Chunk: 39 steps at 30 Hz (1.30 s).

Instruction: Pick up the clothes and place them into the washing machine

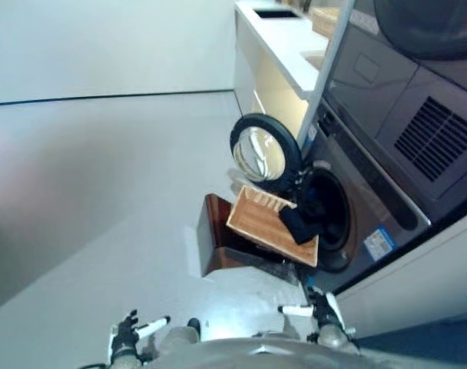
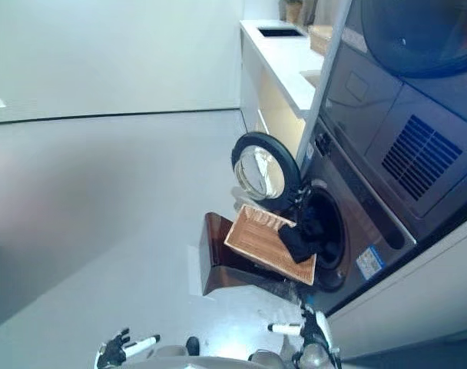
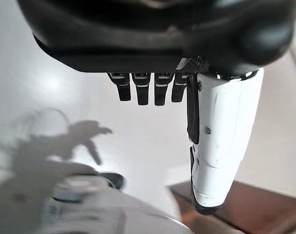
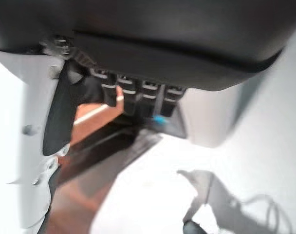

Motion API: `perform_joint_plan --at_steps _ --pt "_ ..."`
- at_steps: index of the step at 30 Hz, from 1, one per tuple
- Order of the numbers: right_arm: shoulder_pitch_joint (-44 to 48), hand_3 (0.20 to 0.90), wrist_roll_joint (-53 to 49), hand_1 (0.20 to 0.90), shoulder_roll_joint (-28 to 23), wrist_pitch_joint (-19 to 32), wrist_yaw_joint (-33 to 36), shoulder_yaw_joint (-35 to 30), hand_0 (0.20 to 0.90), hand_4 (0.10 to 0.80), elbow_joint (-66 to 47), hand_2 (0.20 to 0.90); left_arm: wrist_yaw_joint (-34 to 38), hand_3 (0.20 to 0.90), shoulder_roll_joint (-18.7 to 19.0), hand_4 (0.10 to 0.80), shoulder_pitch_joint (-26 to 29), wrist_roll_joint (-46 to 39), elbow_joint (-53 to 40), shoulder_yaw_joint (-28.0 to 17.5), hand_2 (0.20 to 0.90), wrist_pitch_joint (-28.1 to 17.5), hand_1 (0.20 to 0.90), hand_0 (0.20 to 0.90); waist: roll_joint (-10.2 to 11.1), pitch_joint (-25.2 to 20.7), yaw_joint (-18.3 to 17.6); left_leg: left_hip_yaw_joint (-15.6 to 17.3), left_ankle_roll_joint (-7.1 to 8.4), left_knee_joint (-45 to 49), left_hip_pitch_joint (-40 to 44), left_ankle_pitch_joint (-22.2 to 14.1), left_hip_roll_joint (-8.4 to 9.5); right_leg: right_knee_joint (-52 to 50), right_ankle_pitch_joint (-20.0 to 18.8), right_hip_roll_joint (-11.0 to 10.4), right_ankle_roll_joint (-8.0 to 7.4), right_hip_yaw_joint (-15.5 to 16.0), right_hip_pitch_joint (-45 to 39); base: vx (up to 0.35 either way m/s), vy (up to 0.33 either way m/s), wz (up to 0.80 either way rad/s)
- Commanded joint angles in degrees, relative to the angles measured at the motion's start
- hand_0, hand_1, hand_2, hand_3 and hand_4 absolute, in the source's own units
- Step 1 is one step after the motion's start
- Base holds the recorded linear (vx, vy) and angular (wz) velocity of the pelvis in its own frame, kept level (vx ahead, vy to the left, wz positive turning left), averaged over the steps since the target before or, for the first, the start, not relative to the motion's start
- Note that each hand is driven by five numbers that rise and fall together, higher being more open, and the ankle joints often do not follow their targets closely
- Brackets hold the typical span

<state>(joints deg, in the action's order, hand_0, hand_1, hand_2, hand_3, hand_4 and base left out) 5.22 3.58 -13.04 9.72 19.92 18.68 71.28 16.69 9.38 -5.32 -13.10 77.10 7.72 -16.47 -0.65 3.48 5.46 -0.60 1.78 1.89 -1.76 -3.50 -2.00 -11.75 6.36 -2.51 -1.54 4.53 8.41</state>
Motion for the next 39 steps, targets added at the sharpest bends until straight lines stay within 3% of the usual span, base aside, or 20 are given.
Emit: perform_joint_plan --at_steps 1,6,9,13,15,16,17,21,24,25,26,27,30,31,32,33,34,35,36,39 --pt "7.8 0.900 6.9 0.900 -1.7 -0.5 3.5 2.3 0.900 0.800 -5.0 0.900 2.0 0.900 2.1 0.800 4.8 2.0 -1.0 -0.9 0.900 -2.5 0.900 0.900 2.8 -1.0 -0.3 0.5 0.50 -4.6 -5.8 10.4 1.53 12.2 -6.4 -1.9 -3.00 -0.4 -10.1 0.117 0.065 0.10" --pt "14.5 0.900 8.8 0.900 -1.8 -2.6 4.7 3.6 0.900 0.800 0.0 0.900 2.3 0.900 2.4 0.800 6.8 1.6 -2.6 0.0 0.900 -2.8 0.900 0.900 3.3 -1.2 1.7 2.3 -0.39 -3.2 -5.1 8.4 2.30 11.1 -6.0 -4.2 -4.20 -0.8 -10.3 0.140 0.091 -0.34" --pt "19.6 0.900 7.3 0.900 -2.0 -3.8 4.8 3.2 0.900 0.800 5.6 0.900 2.0 0.900 2.3 0.800 8.4 3.6 -5.7 3.2 0.900 -2.7 0.900 0.900 3.6 -1.0 3.4 2.5 -1.48 -2.8 -4.8 7.1 2.98 7.8 -5.2 -5.1 -4.90 -0.3 -9.3 0.120 0.073 -0.27" --pt "20.7 0.900 6.8 0.900 -2.1 -3.8 5.0 3.1 0.900 0.800 6.2 0.900 1.1 0.900 2.8 0.800 8.8 5.4 -6.7 4.8 0.900 -2.3 0.900 0.900 4.0 -0.6 3.7 2.3 -2.64 -2.3 -3.7 5.5 3.62 2.2 -4.4 -5.2 -5.48 -0.4 -7.8 0.102 0.048 0.03" --pt "20.2 0.900 6.8 0.900 -1.9 -3.6 4.7 3.0 0.900 0.800 6.2 0.900 0.2 0.900 3.1 0.800 8.6 6.4 -6.4 4.9 0.900 -2.0 0.900 0.900 4.0 -0.2 3.4 1.8 -3.88 -1.3 -2.5 4.0 4.02 -5.5 -6.2 -5.0 -6.05 -0.7 -5.2 0.118 0.060 0.03" --pt "20.1 0.900 6.8 0.900 -1.8 -3.6 4.7 3.1 0.900 0.800 5.9 0.900 -0.3 0.900 3.4 0.800 8.7 6.7 -6.4 5.2 0.900 -1.7 0.900 0.900 3.8 0.6 2.7 1.2 -4.53 -0.1 -2.3 3.5 4.14 -9.8 -8.3 -4.4 -6.17 -1.7 -3.8 0.121 0.058 -0.04" --pt "20.2 0.900 6.8 0.900 -2.1 -3.4 4.5 3.4 0.900 0.800 5.4 0.900 -1.3 0.900 4.2 0.800 9.1 8.2 -6.5 5.7 0.900 -1.4 0.900 0.900 3.1 2.2 1.6 -0.4 -5.02 1.6 -2.1 3.0 3.93 -15.9 -8.6 -2.2 -5.49 -3.3 -0.2 0.084 0.031 -0.02" --pt "20.6 0.900 6.7 0.900 -2.9 -3.6 4.2 3.0 0.900 0.800 5.8 0.900 -1.2 0.900 4.8 0.800 9.9 9.2 -5.0 5.9 0.900 -1.0 0.900 0.900 2.7 2.6 0.9 -1.2 -4.57 1.0 -0.2 1.5 4.49 -9.8 -6.8 -3.7 -3.86 -1.6 1.9 0.188 -0.053 0.13" --pt "21.9 0.900 9.0 0.900 -3.8 -4.6 4.1 3.3 0.900 0.800 5.8 0.900 -0.3 0.900 4.8 0.800 11.8 7.9 -3.3 6.1 0.900 -1.2 0.900 0.900 3.7 3.1 -0.1 -1.7 -2.58 -0.8 3.4 -0.7 4.41 6.6 -13.6 -9.5 -5.13 1.8 5.6 0.294 -0.221 -0.20" --pt "22.4 0.900 10.0 0.900 -4.7 -5.3 3.9 3.0 0.900 0.800 5.7 0.900 0.3 0.900 4.5 0.800 12.7 6.3 -2.6 6.0 0.900 -1.4 0.900 0.900 3.7 3.7 -1.2 -2.4 -1.34 -1.6 5.6 -1.9 3.29 11.0 -16.9 -10.4 -6.20 1.1 6.0 0.364 -0.296 -0.07" --pt "22.2 0.900 10.1 0.900 -5.1 -5.3 3.8 2.9 0.900 0.800 5.8 0.900 0.6 0.900 4.7 0.800 13.3 5.8 -2.5 5.9 0.900 -1.5 0.900 0.900 4.4 3.4 -1.9 -3.1 -0.74 -1.5 5.9 -2.5 2.97 11.1 -16.3 -9.3 -6.12 -2.0 5.1 0.367 -0.288 0.10" --pt "21.4 0.900 9.9 0.900 -5.1 -5.2 4.0 2.6 0.900 0.800 6.2 0.900 0.8 0.900 4.4 0.800 13.5 5.4 -2.6 6.0 0.900 -1.7 0.900 0.900 4.8 3.1 -1.9 -3.4 -0.40 -1.4 6.5 -3.4 2.33 11.3 -16.3 -8.9 -5.96 -2.9 4.3 0.261 -0.252 0.27" --pt "20.3 0.900 9.7 0.900 -4.8 -5.1 4.5 2.3 0.900 0.800 6.2 0.900 1.4 0.900 3.2 0.800 12.9 4.1 -3.3 6.2 0.900 -2.2 0.900 0.900 4.7 2.0 -2.2 -4.6 0.26 0.8 6.0 -4.0 0.78 10.5 -16.0 -7.9 -5.41 -1.9 3.4 0.225 -0.245 0.83" --pt "19.6 0.900 9.7 0.900 -4.4 -4.7 5.1 2.5 0.900 0.800 6.0 0.900 1.6 0.900 2.3 0.800 12.3 3.3 -4.1 6.2 0.900 -2.8 0.900 0.900 4.5 1.4 -2.3 -5.6 1.38 6.8 4.1 -2.2 -0.60 10.6 -14.6 -6.0 -3.93 -0.8 1.3 0.170 -0.196 0.86" --pt "19.6 0.900 9.7 0.900 -4.4 -4.7 5.1 2.5 0.900 0.800 6.0 0.900 1.6 0.900 2.3 0.800 12.3 3.3 -4.1 6.2 0.900 -2.8 0.900 0.900 4.4 1.4 -2.4 -5.7 1.40 7.0 4.0 -2.3 -0.63 10.6 -14.6 -6.0 -3.91 -0.8 1.3 0.230 -0.323 0.84" --pt "19.2 0.900 9.1 0.900 -4.1 -4.3 5.4 2.4 0.900 0.800 5.8 0.900 1.3 0.900 2.0 0.800 12.3 2.9 -4.3 6.2 0.900 -2.9 0.900 0.900 4.5 1.4 -2.4 -6.0 1.81 12.8 1.5 0.3 -1.48 10.8 -14.0 -5.1 -2.92 -0.1 0.2 0.118 -0.230 0.60" --pt "18.7 0.900 8.3 0.900 -3.8 -3.9 5.7 2.4 0.900 0.800 5.7 0.900 1.2 0.900 2.0 0.800 12.2 2.9 -4.3 6.3 0.900 -3.1 0.900 0.900 4.8 1.8 -1.9 -6.4 1.53 17.9 -0.9 2.1 -1.10 11.3 -13.1 -4.5 -1.89 -0.2 -1.3 0.206 -0.404 0.48" --pt "18.5 0.900 8.0 0.900 -3.5 -3.4 6.0 3.0 0.900 0.800 5.0 0.900 1.2 0.900 1.7 0.800 11.7 2.6 -4.5 5.6 0.900 -3.2 0.900 0.900 5.5 2.9 -0.2 -8.7 0.40 27.6 -5.7 3.2 1.98 11.7 -12.0 -3.7 -0.49 -0.2 -3.7 0.186 -0.328 0.29" --pt "18.5 0.900 8.1 0.900 -3.5 -3.4 6.1 3.1 0.900 0.800 4.9 0.900 1.3 0.900 1.4 0.800 11.5 2.5 -4.3 5.4 0.900 -3.2 0.900 0.900 5.4 3.1 0.2 -8.9 0.24 29.5 -7.1 3.7 2.66 11.8 -11.6 -3.4 -0.24 -0.1 -4.4 0.168 -0.260 0.13" --pt "19.2 0.900 7.5 0.900 -3.4 -3.4 6.2 3.3 0.900 0.800 4.9 0.900 1.1 0.900 0.9 0.800 11.2 2.3 -3.3 5.0 0.900 -2.9 0.900 0.900 5.7 3.2 1.2 -6.9 0.16 25.3 -10.9 4.8 1.54 11.7 -9.9 -3.0 0.06 -0.2 -6.0 0.162 -0.089 -0.12"
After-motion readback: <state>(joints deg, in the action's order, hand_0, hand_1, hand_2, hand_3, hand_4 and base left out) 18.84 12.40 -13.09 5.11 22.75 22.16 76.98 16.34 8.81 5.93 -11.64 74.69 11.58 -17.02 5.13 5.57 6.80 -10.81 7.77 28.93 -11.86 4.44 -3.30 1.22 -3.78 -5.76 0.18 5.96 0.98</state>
